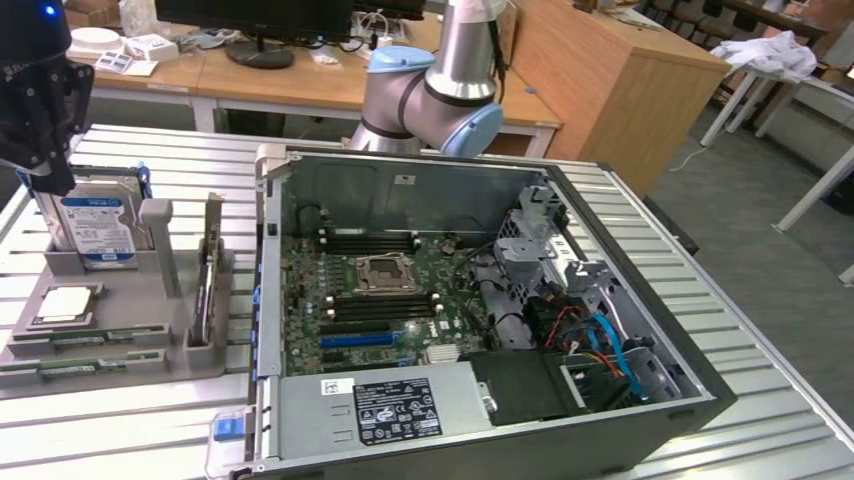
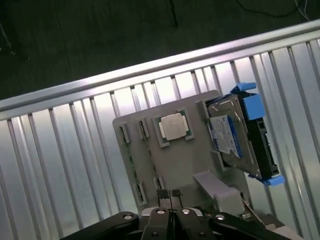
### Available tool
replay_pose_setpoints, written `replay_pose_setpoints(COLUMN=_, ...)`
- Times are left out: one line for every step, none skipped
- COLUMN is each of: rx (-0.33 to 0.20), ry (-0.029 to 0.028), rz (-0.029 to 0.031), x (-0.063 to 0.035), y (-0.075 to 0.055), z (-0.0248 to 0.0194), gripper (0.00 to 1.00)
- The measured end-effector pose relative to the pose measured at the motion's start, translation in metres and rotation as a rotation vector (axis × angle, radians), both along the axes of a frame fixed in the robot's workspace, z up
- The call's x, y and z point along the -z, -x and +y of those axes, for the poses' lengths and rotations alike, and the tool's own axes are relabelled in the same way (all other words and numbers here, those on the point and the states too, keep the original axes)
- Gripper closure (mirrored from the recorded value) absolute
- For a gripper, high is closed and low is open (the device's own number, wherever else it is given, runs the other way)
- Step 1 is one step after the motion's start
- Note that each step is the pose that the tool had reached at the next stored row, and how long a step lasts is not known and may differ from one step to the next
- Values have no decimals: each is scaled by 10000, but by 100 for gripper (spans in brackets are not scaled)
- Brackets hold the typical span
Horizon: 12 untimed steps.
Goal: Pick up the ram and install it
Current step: 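Pick up the ram and move it above insertion slot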
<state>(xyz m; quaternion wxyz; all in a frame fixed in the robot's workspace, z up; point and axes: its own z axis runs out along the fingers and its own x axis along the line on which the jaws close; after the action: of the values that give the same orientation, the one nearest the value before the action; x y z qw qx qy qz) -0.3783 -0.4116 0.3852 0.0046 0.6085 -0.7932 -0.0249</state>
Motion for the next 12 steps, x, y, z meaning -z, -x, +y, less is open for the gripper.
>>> replay_pose_setpoints(rx=-180, ry=1, rz=0, x=1, y=0, z=0, gripper=89)
replay_pose_setpoints(rx=-360, ry=1, rz=0, x=2, y=0, z=0, gripper=89)
replay_pose_setpoints(rx=-539, ry=0, rz=1, x=2, y=0, z=0, gripper=89)
replay_pose_setpoints(rx=-719, ry=0, rz=0, x=4, y=0, z=0, gripper=89)
replay_pose_setpoints(rx=-910, ry=1, rz=0, x=5, y=0, z=0, gripper=89)
replay_pose_setpoints(rx=-1090, ry=1, rz=0, x=6, y=0, z=0, gripper=89)
replay_pose_setpoints(rx=-1270, ry=1, rz=1, x=6, y=0, z=0, gripper=89)
replay_pose_setpoints(rx=-1449, ry=1, rz=0, x=7, y=0, z=0, gripper=89)
replay_pose_setpoints(rx=-1629, ry=1, rz=0, x=8, y=0, z=0, gripper=89)
replay_pose_setpoints(rx=-1820, ry=1, rz=0, x=9, y=0, z=0, gripper=89)
replay_pose_setpoints(rx=-2000, ry=1, rz=0, x=10, y=0, z=0, gripper=89)
replay_pose_setpoints(rx=-2180, ry=1, rz=0, x=11, y=0, z=0, gripper=89)
